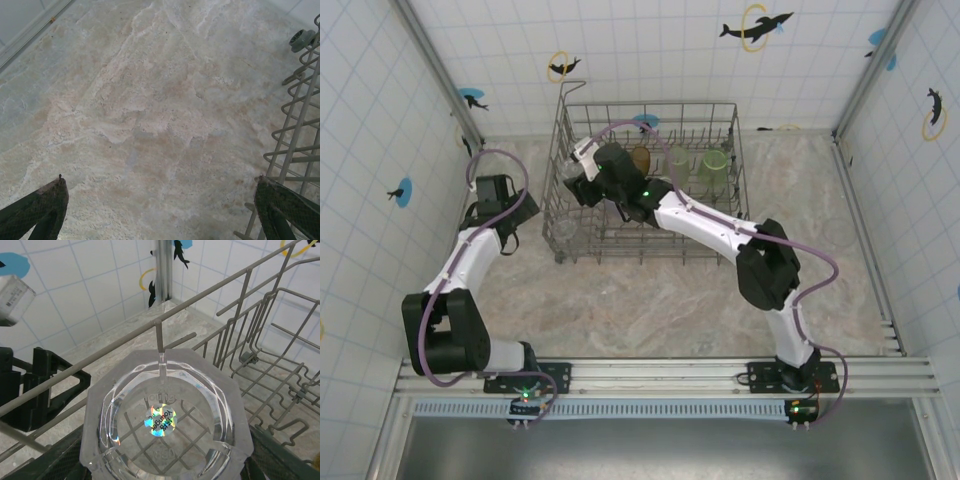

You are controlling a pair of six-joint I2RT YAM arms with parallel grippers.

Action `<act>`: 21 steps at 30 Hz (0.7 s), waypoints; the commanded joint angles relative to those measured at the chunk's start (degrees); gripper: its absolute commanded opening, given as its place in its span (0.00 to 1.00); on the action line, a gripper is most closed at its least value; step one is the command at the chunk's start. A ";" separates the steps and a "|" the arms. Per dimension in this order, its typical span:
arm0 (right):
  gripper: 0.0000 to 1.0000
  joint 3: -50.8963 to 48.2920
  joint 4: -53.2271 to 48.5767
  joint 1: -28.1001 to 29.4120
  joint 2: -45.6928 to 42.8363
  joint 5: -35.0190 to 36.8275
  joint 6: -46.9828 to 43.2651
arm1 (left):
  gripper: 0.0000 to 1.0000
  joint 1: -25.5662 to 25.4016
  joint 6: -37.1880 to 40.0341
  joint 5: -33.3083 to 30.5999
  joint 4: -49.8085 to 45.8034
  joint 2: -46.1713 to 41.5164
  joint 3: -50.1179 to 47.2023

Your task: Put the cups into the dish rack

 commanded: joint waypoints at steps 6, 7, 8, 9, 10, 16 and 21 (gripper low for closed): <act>0.52 6.91 -0.74 0.78 4.32 0.34 -0.04 | 0.98 0.12 -0.64 2.84 1.07 -1.15 -0.21; 0.52 7.33 -1.10 0.77 4.67 0.69 0.22 | 0.98 0.09 -0.63 2.95 1.10 -1.15 -0.25; 0.52 7.64 -1.54 0.77 5.02 0.93 0.34 | 0.98 0.12 -0.57 2.90 1.10 -1.15 -0.22; 0.52 7.89 -1.88 0.77 5.24 1.33 0.35 | 0.98 0.10 -0.51 2.60 1.03 -1.15 -0.14; 0.52 7.94 -2.14 0.79 5.48 1.79 0.35 | 0.98 0.14 -0.55 2.36 0.87 -1.15 0.02; 0.52 8.01 -3.03 0.79 6.11 3.03 0.43 | 0.98 0.07 -1.11 3.81 0.98 -1.06 -0.16; 0.52 8.28 -3.13 0.78 7.10 2.85 1.01 | 0.98 0.12 -1.07 4.53 0.75 -0.84 0.07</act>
